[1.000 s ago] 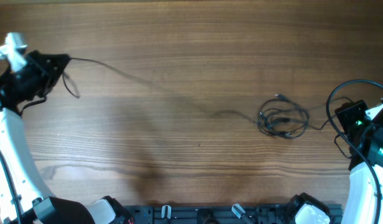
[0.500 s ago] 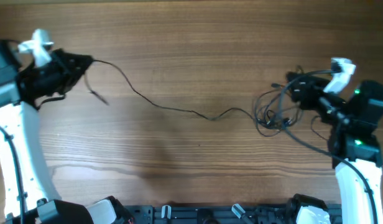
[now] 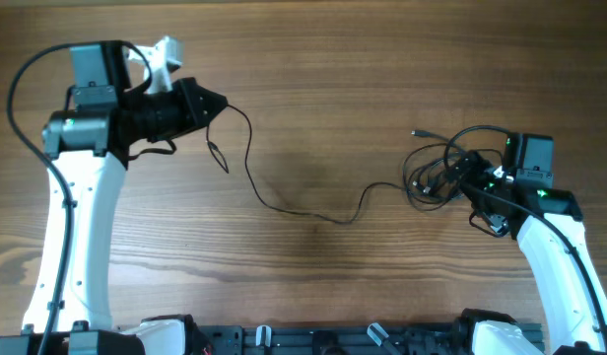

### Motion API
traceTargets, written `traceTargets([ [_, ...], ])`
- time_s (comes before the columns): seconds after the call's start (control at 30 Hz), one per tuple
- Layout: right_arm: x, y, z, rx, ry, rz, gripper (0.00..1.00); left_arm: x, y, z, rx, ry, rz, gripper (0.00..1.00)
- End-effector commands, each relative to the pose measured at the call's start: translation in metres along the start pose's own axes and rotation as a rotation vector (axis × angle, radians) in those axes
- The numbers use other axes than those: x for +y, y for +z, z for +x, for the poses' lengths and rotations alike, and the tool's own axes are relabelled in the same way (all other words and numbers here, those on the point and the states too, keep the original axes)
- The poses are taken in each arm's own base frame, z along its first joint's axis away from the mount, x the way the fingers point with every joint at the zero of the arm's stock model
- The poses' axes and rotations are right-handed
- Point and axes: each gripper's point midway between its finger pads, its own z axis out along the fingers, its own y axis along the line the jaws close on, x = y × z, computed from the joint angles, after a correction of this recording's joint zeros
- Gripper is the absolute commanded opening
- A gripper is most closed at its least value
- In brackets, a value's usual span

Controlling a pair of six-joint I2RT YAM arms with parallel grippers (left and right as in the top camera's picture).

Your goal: Untangle cables

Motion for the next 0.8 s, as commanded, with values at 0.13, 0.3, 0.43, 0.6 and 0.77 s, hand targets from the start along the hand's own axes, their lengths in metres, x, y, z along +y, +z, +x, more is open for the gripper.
traceTargets([
  [0.13,0.02,-0.048,-0.009,0.005,0.141,-0.031,1.0,-0.015,0.008,0.008,0.007,0.086,-0.035,0.05],
  [0.3,0.001,-0.064,0.015,0.072,0.208,0.046,1.0,-0.014,0.017,0.011,0.025,0.093,-0.051,0.04],
  [0.43,-0.019,-0.067,0.002,-0.022,0.204,0.151,1.0,-0.011,0.028,0.012,0.045,0.096,-0.056,0.04],
  [0.6,0.06,-0.073,0.014,0.117,-0.047,-0.269,1.0,-0.006,0.038,0.013,0.064,0.08,-0.061,0.04],
  [0.77,0.129,-0.103,0.038,0.102,-0.569,-0.669,1.0,-0.002,0.046,0.009,0.063,0.08,-0.06,0.04],
])
